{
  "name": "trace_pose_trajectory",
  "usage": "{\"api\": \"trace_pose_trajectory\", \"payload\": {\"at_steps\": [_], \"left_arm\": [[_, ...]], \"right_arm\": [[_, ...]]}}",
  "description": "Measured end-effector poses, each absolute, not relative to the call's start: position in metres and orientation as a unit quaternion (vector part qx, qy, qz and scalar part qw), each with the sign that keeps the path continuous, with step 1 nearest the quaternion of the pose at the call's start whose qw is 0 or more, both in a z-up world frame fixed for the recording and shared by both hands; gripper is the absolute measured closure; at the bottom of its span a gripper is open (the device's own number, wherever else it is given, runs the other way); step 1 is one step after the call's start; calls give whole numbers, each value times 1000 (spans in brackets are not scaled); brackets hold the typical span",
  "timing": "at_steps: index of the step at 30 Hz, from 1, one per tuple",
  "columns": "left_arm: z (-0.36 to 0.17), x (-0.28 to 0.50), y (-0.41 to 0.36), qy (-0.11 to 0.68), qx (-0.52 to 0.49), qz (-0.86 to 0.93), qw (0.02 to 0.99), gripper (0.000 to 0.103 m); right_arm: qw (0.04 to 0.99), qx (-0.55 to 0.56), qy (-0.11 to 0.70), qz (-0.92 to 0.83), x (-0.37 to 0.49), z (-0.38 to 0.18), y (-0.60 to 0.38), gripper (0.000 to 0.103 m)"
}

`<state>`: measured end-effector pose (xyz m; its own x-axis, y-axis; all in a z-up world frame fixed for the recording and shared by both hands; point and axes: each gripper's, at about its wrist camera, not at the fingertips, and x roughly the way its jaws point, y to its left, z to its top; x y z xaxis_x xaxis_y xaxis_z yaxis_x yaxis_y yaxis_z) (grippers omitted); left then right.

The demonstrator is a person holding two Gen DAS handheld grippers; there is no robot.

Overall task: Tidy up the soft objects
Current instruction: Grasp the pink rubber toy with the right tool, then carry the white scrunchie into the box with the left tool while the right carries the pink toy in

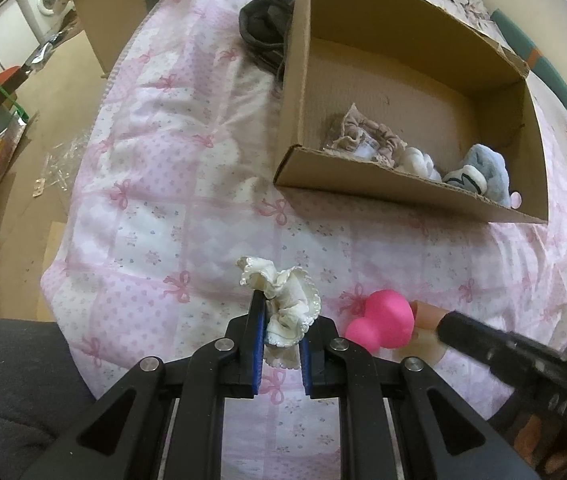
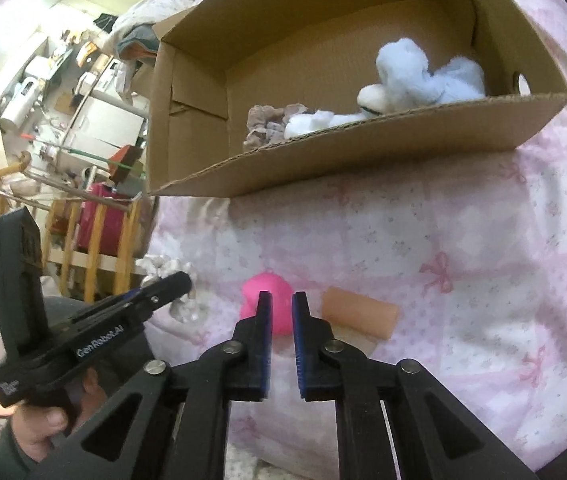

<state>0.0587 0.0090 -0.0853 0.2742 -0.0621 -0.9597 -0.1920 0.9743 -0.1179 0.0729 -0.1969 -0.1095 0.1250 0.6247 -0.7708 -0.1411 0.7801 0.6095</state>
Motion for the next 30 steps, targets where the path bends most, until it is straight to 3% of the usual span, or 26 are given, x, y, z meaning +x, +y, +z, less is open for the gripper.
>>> {"api": "trace_pose_trajectory", "payload": {"at_steps": [1, 3, 4, 5, 12, 13, 16, 17, 30], "left_arm": [[-85, 59, 10, 601, -107, 43, 791, 90], [-85, 59, 12, 601, -109, 47, 791, 90], [-86, 59, 13, 601, -110, 49, 790, 90], [-86, 59, 14, 601, -110, 49, 790, 90], [-90, 60, 12, 603, -105, 48, 789, 90], [-90, 60, 12, 603, -105, 48, 789, 90], [-91, 60, 13, 602, -105, 47, 790, 90], [-90, 60, 13, 601, -105, 47, 791, 90], [-61, 55, 6, 566, -98, 23, 819, 90]], "right_arm": [[719, 198, 608, 271, 72, -109, -194, 84], [724, 168, 611, 271, 69, -110, -182, 67], [726, 155, 613, 271, 69, -111, -176, 53], [726, 144, 615, 273, 69, -113, -170, 49], [719, 109, 632, 270, 75, -133, -144, 49], [719, 106, 631, 271, 75, -135, -143, 58], [729, 111, 616, 278, 74, -129, -145, 65], [733, 108, 611, 278, 74, -126, -146, 81], [768, 161, 559, 267, 65, -83, -187, 82]]}}
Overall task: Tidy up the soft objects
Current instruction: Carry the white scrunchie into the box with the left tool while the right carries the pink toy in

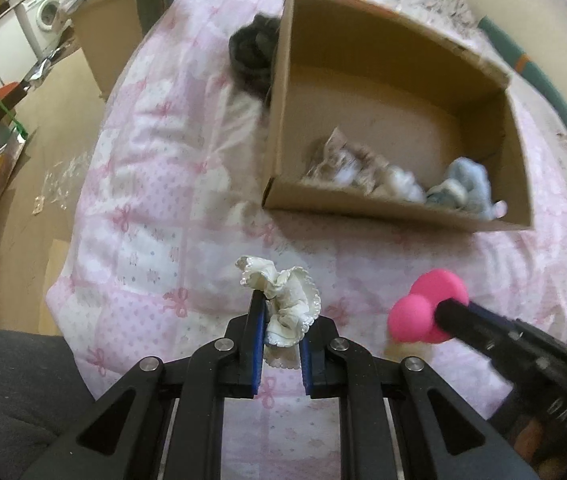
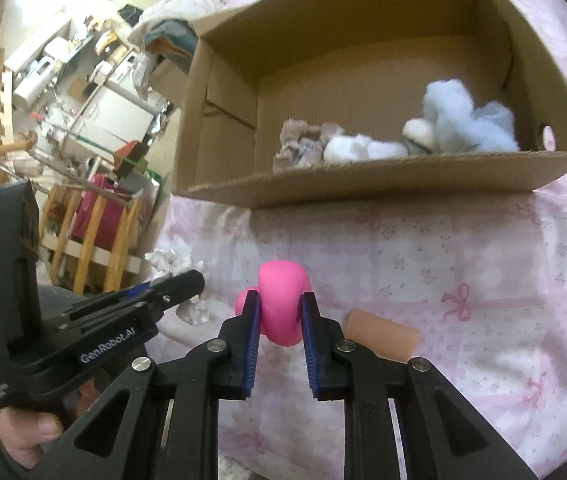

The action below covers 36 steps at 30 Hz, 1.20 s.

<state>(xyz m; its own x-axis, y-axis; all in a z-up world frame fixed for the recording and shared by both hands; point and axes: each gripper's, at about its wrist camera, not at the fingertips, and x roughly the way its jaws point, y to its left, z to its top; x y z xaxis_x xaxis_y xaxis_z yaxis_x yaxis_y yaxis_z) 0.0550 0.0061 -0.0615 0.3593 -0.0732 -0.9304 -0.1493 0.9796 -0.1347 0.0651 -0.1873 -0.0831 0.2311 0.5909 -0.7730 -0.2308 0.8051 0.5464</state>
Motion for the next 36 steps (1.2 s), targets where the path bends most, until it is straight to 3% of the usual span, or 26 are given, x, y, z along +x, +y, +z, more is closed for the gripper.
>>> {"api": "trace_pose_trajectory", "payload": {"at_steps": [12, 18, 25, 36], "left_arm": [[9, 105, -2, 499, -69, -26, 863, 90], [-5, 136, -26, 495, -21, -55, 867, 89], [-44, 146, -26, 517, -43, -43, 854, 89], [-51, 141, -30, 504, -15, -34, 863, 89]], "right_arm": [[822, 193, 468, 260, 101, 2, -245, 82], [825, 193, 472, 243, 126, -16, -250, 82], [821, 162, 503, 216, 129, -44, -240, 82], [819, 150, 514, 204, 133, -53, -233, 82]]}}
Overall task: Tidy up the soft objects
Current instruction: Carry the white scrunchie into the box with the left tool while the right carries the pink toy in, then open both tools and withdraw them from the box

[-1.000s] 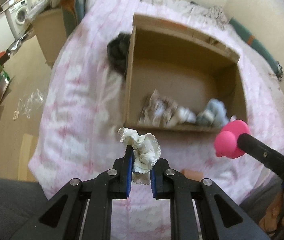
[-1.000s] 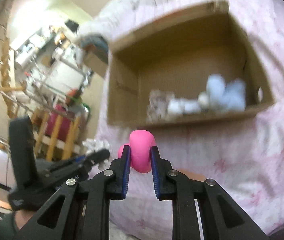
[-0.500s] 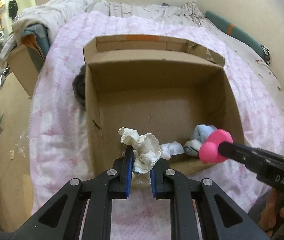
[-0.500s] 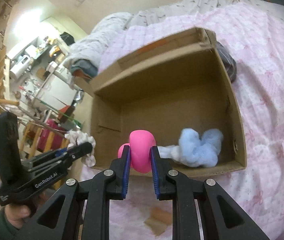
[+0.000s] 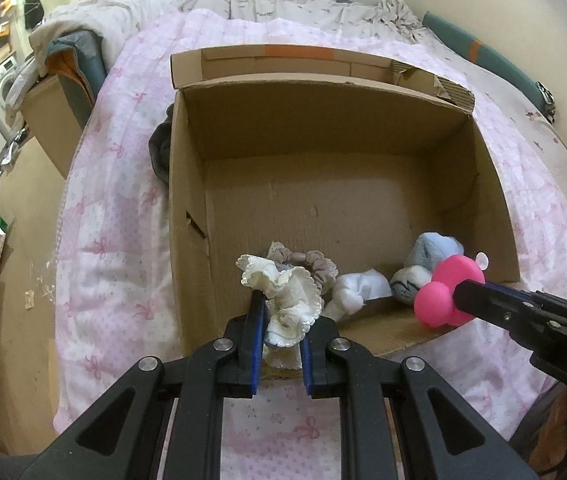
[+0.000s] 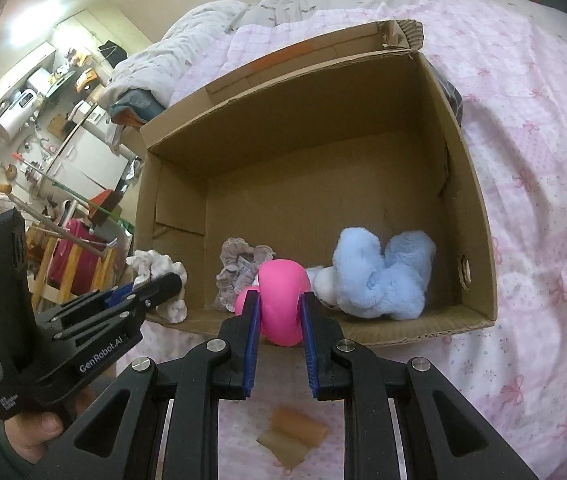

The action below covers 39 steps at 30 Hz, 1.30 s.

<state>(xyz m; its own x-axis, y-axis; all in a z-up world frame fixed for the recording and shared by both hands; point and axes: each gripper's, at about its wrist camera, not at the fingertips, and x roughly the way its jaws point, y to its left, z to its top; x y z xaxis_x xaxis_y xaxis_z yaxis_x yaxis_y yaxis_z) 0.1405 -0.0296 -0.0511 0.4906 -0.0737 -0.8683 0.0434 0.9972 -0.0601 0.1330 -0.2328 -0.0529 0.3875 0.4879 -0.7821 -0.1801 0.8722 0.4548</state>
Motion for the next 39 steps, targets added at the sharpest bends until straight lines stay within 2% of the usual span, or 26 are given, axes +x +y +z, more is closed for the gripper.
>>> {"api": "trace_pose_trajectory", "payload": {"at_steps": [7, 10, 13, 17, 23, 32, 33, 34, 37, 39], "left_arm": [[-47, 141, -31, 494, -21, -35, 869, 89], [-47, 141, -31, 494, -20, -33, 869, 80], [-47, 140, -32, 493, -18, -34, 869, 76], [-45, 138, -31, 488, -18, -29, 872, 58], [-42, 137, -30, 482, -17, -22, 876, 46], [-43, 138, -24, 483, -19, -2, 876, 45], [-42, 138, -24, 483, -20, -1, 876, 45], [-42, 138, -23, 482, -19, 0, 876, 45], [-42, 138, -24, 481, -18, 0, 876, 45], [-42, 138, -24, 480, -17, 1, 877, 45]], "right_arm": [[820, 148, 516, 200, 134, -53, -232, 82], [820, 148, 518, 195, 133, -54, -234, 82], [819, 146, 521, 194, 133, -56, -232, 82], [818, 140, 522, 195, 133, -56, -228, 82], [817, 137, 526, 195, 133, -58, -228, 82], [822, 141, 516, 197, 132, -55, -229, 81], [822, 141, 516, 194, 132, -56, -230, 79], [823, 141, 516, 192, 132, -56, -230, 71], [830, 144, 507, 183, 131, -53, -232, 27], [834, 144, 503, 178, 131, -51, -233, 26]]}}
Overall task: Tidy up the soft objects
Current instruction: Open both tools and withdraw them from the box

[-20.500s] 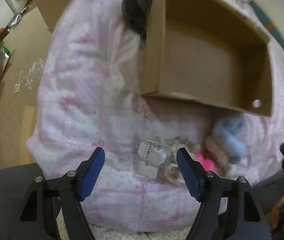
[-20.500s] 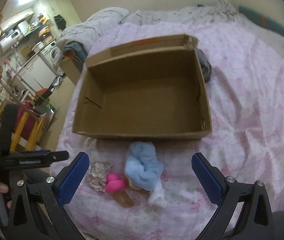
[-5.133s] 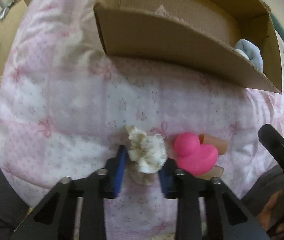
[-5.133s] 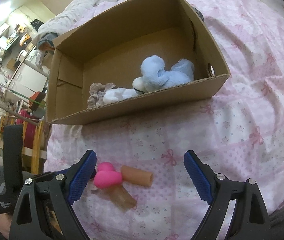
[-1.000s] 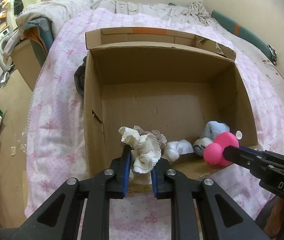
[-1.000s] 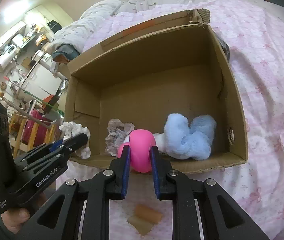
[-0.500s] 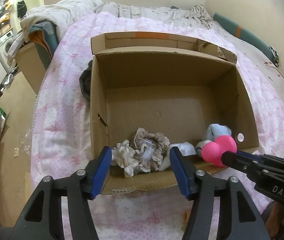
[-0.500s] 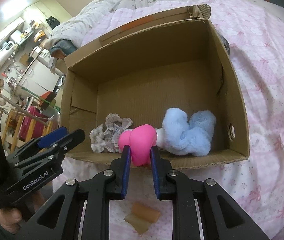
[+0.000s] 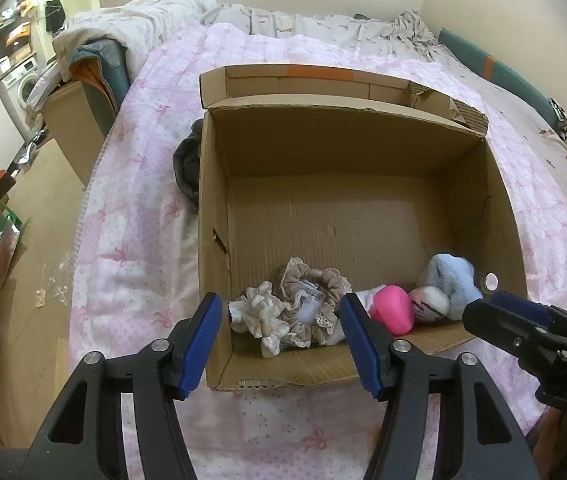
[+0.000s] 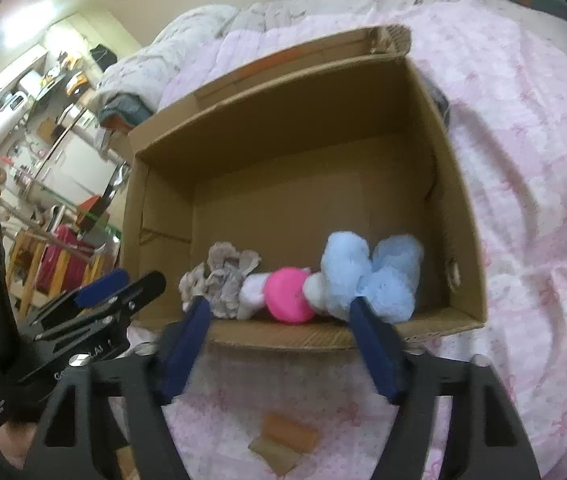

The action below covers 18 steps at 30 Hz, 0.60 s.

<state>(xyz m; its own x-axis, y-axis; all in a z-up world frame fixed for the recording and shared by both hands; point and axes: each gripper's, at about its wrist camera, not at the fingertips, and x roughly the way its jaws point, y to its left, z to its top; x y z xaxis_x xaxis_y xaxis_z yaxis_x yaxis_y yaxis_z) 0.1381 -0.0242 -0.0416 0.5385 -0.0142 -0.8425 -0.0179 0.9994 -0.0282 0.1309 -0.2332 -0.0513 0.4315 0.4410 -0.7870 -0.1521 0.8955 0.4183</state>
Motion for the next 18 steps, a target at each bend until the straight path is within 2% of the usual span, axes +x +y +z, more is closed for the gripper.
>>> {"api": "trace_pose_trajectory", "payload": {"at_steps": [18], "left_arm": [[-39, 132, -25, 477, 5, 1, 879, 45]], "right_arm": [[836, 144, 498, 178, 131, -50, -235, 26]]}}
